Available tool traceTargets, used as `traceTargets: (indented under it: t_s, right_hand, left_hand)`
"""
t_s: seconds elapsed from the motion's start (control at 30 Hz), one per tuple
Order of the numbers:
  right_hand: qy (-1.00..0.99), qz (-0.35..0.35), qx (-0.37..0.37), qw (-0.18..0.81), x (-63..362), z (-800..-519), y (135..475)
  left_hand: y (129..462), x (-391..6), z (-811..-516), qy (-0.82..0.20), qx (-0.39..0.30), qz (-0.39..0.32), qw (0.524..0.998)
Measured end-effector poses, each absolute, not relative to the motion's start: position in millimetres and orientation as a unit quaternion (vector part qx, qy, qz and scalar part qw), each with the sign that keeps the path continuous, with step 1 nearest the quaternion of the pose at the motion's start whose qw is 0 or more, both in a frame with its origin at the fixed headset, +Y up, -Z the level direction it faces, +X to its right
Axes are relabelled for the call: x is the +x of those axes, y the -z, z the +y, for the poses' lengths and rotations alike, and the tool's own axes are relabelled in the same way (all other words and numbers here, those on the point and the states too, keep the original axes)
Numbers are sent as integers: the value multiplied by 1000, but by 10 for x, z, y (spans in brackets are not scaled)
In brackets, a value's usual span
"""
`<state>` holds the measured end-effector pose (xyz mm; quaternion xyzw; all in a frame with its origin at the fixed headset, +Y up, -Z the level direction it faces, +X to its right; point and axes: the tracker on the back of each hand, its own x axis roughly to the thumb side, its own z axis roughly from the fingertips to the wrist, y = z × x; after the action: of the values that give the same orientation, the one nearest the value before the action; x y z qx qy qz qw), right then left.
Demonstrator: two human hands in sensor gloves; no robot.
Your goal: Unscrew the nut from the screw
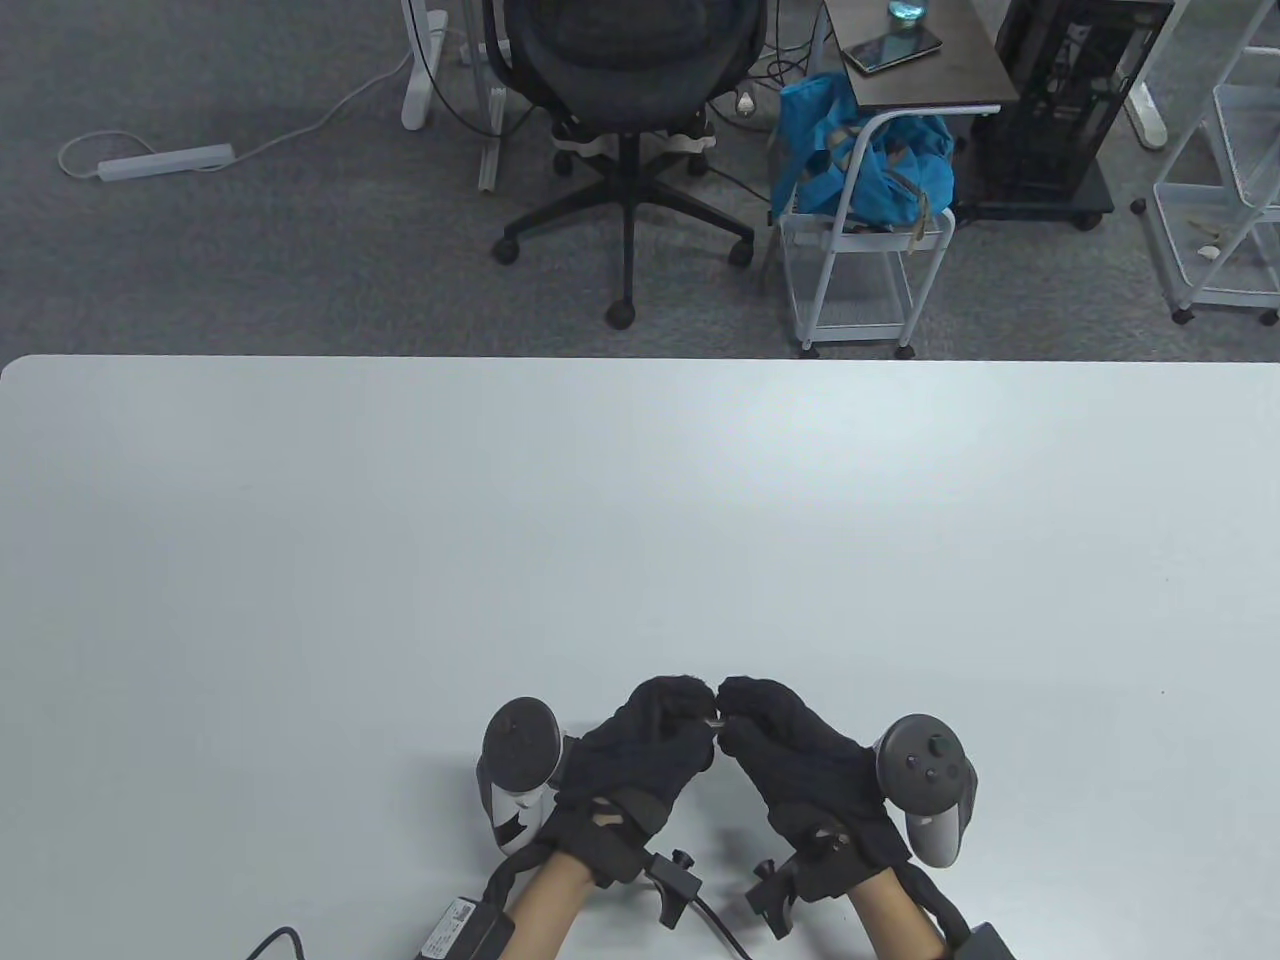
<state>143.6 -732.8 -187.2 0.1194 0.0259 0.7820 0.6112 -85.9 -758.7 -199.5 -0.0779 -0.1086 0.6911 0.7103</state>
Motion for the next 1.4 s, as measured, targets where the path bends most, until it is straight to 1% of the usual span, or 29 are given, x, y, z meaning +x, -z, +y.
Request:
traceTargets:
  t_s: [0.07,0.13,0.17,0.23,0.3,0.37,0.43,0.63,0.73,0.93,1.03,1.17,1.3,1.4]
  right_hand:
    - [-776,45,117,618,1441,-7350,1870]
    - [-776,40,95,622,1458,-7395,1868]
    - [-777,45,78,623,1471,-7422,1869]
    - [-778,63,67,622,1485,-7455,1880]
    - [-780,76,70,618,1479,-7465,1889]
    - [-778,74,78,619,1455,-7447,1887]
    - [-779,75,88,616,1446,-7423,1887]
    - [-782,42,112,612,1431,-7358,1876]
    - [-787,25,111,607,1435,-7346,1867]
    - [-777,44,129,614,1432,-7344,1875]
    - [-768,51,119,628,1440,-7389,1874]
    - [-766,78,66,635,1480,-7483,1874]
    - [-768,91,71,630,1473,-7493,1891]
    - [-774,81,78,623,1441,-7454,1882]
  left_hand:
    - [1995,-866,-7587,-693,-76,-108,709]
    - [1994,-864,-7583,-694,-73,-109,708]
    - [1993,-862,-7582,-693,-72,-113,709]
    - [1990,-849,-7569,-686,-71,-121,714]
    - [1983,-834,-7560,-680,-68,-129,719]
    - [1977,-825,-7555,-672,-67,-132,726]
    - [1979,-832,-7556,-676,-65,-129,722]
    - [1981,-845,-7567,-683,-70,-121,717]
    - [1979,-845,-7565,-686,-71,-118,714]
    - [1977,-866,-7575,-693,-72,-106,709]
    - [1982,-874,-7576,-699,-71,-105,704]
    - [1982,-866,-7567,-695,-68,-115,706]
    - [1977,-840,-7552,-685,-65,-125,715]
    - [1975,-837,-7551,-683,-67,-125,716]
